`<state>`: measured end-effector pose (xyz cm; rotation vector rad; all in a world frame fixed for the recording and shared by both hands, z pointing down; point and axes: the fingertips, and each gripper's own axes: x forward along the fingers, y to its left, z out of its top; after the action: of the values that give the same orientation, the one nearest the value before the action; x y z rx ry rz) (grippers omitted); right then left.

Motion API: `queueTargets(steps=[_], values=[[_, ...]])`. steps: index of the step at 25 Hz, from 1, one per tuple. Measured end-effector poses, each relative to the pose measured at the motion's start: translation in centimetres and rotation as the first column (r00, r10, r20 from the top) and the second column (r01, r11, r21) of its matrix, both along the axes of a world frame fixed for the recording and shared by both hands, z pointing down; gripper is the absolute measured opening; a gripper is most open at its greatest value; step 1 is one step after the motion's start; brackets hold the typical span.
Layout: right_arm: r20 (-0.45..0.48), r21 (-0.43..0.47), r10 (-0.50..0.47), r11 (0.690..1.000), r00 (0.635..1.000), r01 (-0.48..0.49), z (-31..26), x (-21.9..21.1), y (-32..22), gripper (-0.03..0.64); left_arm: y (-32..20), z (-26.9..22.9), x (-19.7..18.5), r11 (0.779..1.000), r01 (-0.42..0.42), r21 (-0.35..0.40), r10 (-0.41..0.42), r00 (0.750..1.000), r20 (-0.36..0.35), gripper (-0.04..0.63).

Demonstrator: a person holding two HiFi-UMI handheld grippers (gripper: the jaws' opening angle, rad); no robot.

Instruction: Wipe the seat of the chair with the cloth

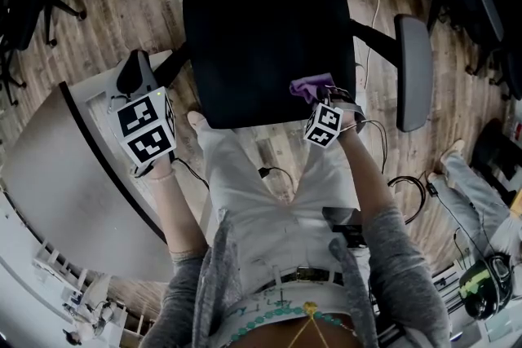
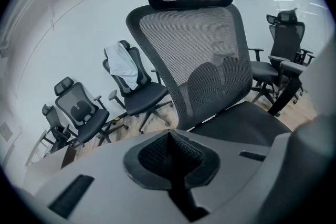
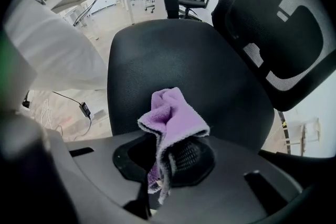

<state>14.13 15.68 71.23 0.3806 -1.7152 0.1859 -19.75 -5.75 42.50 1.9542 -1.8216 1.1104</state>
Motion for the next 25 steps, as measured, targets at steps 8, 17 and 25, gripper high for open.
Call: queueTargets(steps=[8,17,25], values=[[-0.002,0.003,0.031,1.000,1.000,-0.031,-0.3,2.2,0.0,0.048,0.0,0.1,0.1,1.000,0.001,0.000,-0.001,1.000,0.004,0.006],[0.004,0.001,0.019,1.000,1.000,-0.019,-0.8,3.9,-0.1,0.048,-0.2,0.0,0.2,1.000,0.001,0.000,-0.001,1.000,0.004,0.006],[0.029,-0.034,0.050,0.998,0.998,-0.049,-1.0,5.7,-0.4,0.048,-0.3,-0.2,0.3,1.000,0.001,0.003,-0.001,1.000,0.011,0.006]])
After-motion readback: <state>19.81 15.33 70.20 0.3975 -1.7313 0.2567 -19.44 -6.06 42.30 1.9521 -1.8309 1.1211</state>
